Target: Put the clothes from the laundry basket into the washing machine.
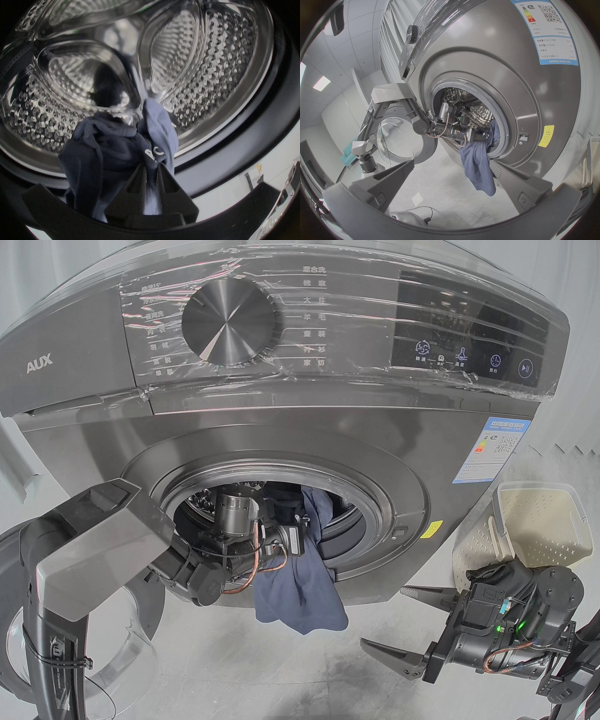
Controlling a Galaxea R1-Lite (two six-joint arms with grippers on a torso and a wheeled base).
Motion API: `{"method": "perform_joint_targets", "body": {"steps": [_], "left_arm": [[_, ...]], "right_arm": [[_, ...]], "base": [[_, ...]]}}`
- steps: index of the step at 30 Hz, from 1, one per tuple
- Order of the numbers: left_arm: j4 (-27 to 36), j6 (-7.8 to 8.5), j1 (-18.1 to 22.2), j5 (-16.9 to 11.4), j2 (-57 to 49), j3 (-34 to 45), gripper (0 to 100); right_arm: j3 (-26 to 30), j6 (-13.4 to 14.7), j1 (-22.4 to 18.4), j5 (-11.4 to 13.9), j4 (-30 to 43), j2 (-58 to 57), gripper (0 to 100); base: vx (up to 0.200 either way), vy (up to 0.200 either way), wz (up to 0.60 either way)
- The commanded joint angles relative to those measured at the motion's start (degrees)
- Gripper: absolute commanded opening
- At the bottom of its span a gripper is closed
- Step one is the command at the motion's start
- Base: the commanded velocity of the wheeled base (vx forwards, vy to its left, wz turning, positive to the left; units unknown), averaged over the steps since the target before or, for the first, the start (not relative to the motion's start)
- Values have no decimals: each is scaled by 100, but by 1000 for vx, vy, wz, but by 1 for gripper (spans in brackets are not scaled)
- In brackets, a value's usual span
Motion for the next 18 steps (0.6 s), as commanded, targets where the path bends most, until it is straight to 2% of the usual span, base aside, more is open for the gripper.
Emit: {"method": "perform_joint_targets", "body": {"steps": [1,2,3,4,9,12,15,16,18], "left_arm": [[-470,-129,12,191,157,-521,0],[-470,-129,12,191,157,-521,0],[-936,-138,38,402,359,-741,0],[-1059,-138,38,481,421,-855,0],[-1314,-138,73,780,623,-1496,0],[-1297,-138,73,815,597,-1514,0],[-1253,-120,64,736,500,-1233,0],[-1218,-129,47,719,430,-1110,100],[-1086,-173,3,657,245,-881,100]], "right_arm": [[-1,-1,3,-2,-2,-1,100],[-1,-1,3,-2,-2,-1,100],[-10,-1,3,-2,-2,-1,100],[-10,-1,3,-2,-2,-1,100],[-10,-1,3,-2,-2,-1,100],[-10,-1,3,-2,-2,-1,100],[-10,-1,3,-2,-2,-10,100],[-10,-1,3,-2,-2,-10,100],[-10,-1,3,-2,-2,-10,100]], "base": [[0,0,0],[0,0,0],[0,0,0],[0,0,0],[0,0,0],[0,0,0],[0,0,0],[0,0,0],[0,0,0]]}}
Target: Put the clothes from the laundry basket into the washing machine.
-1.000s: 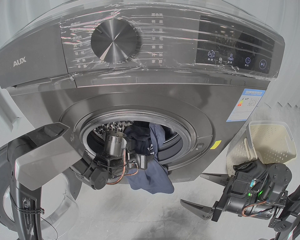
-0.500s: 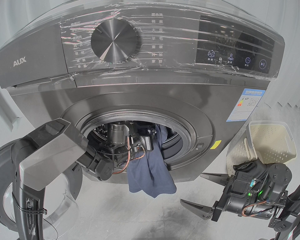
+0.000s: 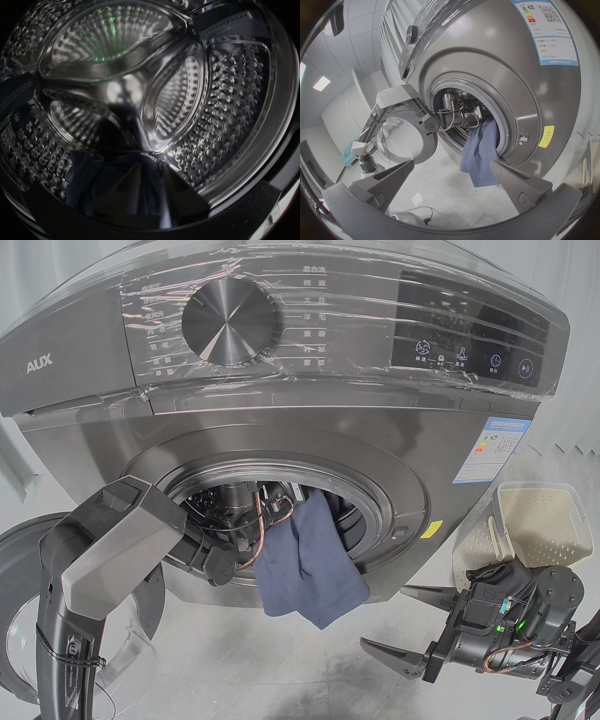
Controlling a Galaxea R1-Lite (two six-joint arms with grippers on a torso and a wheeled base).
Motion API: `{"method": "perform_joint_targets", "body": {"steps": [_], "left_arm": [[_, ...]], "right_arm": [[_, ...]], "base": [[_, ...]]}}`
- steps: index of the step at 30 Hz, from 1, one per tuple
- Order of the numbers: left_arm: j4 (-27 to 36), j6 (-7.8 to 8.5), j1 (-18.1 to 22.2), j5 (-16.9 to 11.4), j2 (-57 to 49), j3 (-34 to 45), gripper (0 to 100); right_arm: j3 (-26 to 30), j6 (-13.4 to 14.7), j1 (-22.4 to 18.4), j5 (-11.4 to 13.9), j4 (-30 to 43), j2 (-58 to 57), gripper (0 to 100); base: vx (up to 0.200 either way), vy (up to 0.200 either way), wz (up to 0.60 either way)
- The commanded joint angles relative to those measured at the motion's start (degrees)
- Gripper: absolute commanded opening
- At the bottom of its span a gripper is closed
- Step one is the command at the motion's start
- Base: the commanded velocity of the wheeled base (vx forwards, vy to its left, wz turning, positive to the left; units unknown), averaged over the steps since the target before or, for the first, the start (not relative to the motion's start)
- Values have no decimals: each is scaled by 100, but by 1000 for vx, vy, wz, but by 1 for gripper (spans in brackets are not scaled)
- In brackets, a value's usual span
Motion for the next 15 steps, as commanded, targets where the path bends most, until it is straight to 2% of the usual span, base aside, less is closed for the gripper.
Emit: {"method": "perform_joint_targets", "body": {"steps": [1,11,15], "left_arm": [[286,-48,-69,-128,-359,588,100],[919,-21,-333,-514,-948,1748,100],[910,-4,-412,-549,-868,1924,100]], "right_arm": [[10,-1,3,1,-2,1,100],[10,-1,3,1,-2,1,100],[10,-1,3,1,-2,10,100]], "base": [[0,0,0],[0,0,0],[0,0,0]]}}
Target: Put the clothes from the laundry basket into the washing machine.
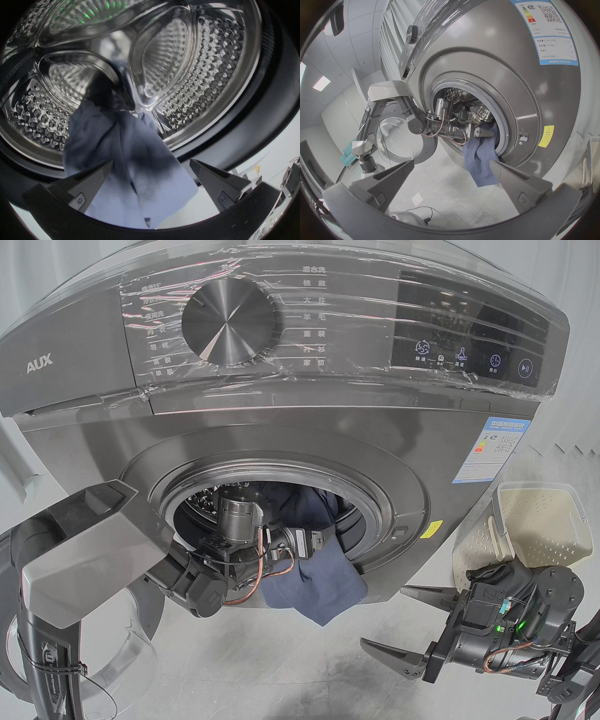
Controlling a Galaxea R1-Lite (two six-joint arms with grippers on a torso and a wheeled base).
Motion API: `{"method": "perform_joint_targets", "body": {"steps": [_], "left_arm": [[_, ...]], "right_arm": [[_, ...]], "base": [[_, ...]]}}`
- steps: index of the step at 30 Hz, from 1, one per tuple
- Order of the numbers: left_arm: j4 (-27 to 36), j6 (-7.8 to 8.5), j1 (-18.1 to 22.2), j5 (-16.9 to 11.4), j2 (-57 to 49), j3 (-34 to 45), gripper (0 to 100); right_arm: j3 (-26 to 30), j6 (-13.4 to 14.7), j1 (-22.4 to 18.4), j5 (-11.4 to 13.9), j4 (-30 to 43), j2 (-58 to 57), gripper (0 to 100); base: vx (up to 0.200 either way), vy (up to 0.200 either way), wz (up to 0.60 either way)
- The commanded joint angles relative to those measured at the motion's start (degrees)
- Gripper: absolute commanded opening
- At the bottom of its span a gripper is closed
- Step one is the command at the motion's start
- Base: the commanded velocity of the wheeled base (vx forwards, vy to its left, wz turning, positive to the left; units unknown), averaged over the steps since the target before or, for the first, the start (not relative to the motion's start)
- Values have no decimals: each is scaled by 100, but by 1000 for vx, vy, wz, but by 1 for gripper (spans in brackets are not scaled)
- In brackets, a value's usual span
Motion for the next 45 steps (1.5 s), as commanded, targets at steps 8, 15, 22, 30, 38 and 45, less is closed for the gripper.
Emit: {"method": "perform_joint_targets", "body": {"steps": [8,15,22,30,38,45], "left_arm": [[-112,26,-112,-28,222,39,100],[-165,8,-94,-142,416,-14,100],[-174,-9,-68,-160,468,-119,0],[-420,-71,179,-19,504,-585,0],[-974,-80,337,218,653,-1350,0],[-1009,-71,319,324,706,-1429,0]], "right_arm": [[3,-1,12,-7,-2,7,100],[-5,-1,56,-16,-2,-1,100],[-14,-1,65,-7,-2,-1,100],[-14,-1,65,-16,-37,-1,100],[-23,8,126,-16,-37,7,100],[-23,16,126,-16,-37,7,100]], "base": [[0,0,0],[0,0,0],[0,0,0],[0,0,0],[0,0,0],[0,0,0]]}}
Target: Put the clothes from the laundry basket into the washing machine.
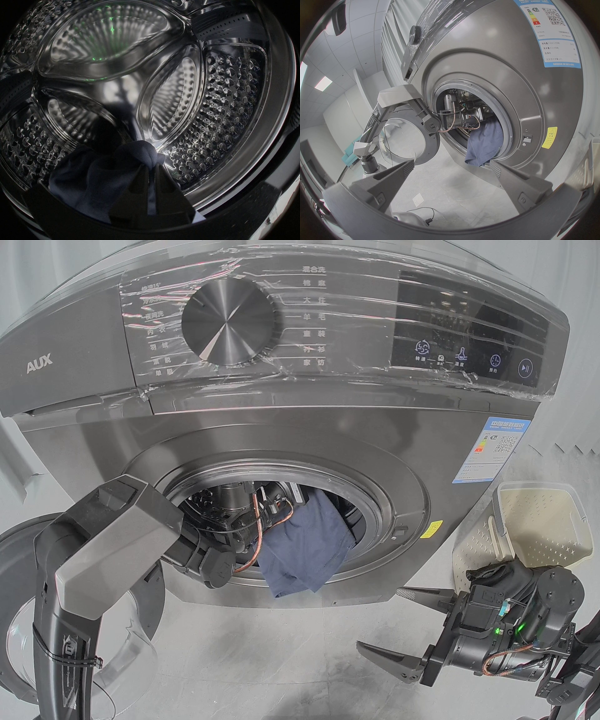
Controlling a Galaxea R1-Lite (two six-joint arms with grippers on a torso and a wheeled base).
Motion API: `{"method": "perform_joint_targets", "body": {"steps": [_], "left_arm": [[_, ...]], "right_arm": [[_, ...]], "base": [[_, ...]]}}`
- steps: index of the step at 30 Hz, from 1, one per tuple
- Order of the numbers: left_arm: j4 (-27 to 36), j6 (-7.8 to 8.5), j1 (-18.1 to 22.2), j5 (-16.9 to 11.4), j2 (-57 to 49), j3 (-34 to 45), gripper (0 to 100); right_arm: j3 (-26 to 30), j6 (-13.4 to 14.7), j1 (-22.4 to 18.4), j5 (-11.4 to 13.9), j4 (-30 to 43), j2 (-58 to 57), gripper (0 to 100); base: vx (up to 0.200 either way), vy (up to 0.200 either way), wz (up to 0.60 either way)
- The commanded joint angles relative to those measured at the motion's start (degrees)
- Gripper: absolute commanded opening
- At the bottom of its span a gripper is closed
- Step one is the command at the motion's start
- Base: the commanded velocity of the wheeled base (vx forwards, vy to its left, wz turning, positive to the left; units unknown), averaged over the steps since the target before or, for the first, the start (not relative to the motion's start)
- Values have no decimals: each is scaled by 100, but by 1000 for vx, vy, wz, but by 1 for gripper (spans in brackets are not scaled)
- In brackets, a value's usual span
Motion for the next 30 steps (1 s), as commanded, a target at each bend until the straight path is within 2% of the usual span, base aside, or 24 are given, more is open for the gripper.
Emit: {"method": "perform_joint_targets", "body": {"steps": [1,3,4,18,30], "left_arm": [[-2,12,-26,15,72,117,0],[7,30,-44,-11,28,337,0],[24,30,-44,-20,10,407,100],[1220,39,-211,-371,-877,1673,100],[1308,39,-220,-371,-429,1717,100]], "right_arm": [[-1,-5,5,2,-2,7,100],[-1,4,5,2,-2,7,100],[-1,-5,5,2,-2,7,100],[8,13,13,11,-2,51,100],[8,13,22,11,-2,51,100]], "base": [[0,0,0],[0,0,0],[0,0,0],[0,0,0],[0,0,0]]}}
